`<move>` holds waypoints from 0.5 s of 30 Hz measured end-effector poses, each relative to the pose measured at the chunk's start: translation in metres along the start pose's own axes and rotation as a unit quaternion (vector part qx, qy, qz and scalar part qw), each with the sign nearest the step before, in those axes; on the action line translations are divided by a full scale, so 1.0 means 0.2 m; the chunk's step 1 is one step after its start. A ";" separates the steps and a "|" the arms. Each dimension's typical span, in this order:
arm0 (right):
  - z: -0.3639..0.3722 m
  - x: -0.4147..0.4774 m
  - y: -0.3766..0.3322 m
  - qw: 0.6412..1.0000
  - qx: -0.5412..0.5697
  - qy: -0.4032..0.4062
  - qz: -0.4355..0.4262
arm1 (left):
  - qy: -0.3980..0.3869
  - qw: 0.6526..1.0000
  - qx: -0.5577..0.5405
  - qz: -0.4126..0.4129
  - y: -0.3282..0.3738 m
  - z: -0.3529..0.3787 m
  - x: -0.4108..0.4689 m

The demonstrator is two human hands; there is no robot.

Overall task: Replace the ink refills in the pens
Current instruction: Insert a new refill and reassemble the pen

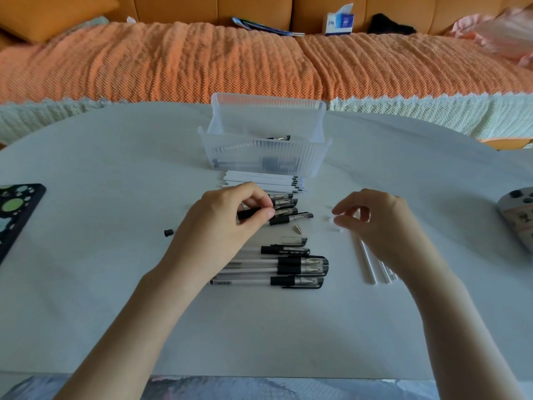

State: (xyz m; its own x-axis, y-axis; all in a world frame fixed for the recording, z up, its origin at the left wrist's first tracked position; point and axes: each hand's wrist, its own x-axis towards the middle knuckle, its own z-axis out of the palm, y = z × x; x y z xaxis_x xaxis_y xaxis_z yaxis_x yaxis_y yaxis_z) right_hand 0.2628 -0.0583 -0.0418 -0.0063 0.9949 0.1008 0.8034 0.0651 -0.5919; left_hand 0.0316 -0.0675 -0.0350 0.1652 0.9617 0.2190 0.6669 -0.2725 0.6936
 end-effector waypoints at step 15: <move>0.19 -0.01 -0.12 0.998 -0.032 -0.029 -0.038 | -0.031 0.999 -0.014 0.026 0.00 0.00 0.00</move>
State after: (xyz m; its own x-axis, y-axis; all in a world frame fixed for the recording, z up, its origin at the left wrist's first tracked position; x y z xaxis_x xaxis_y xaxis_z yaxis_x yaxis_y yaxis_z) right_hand 0.2202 -0.0593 -0.0577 -0.1023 0.9901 0.0964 0.8353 0.1381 -0.5322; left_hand 0.0317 -0.0685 -0.0346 0.2441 0.9463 0.2120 0.6361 -0.3212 0.7016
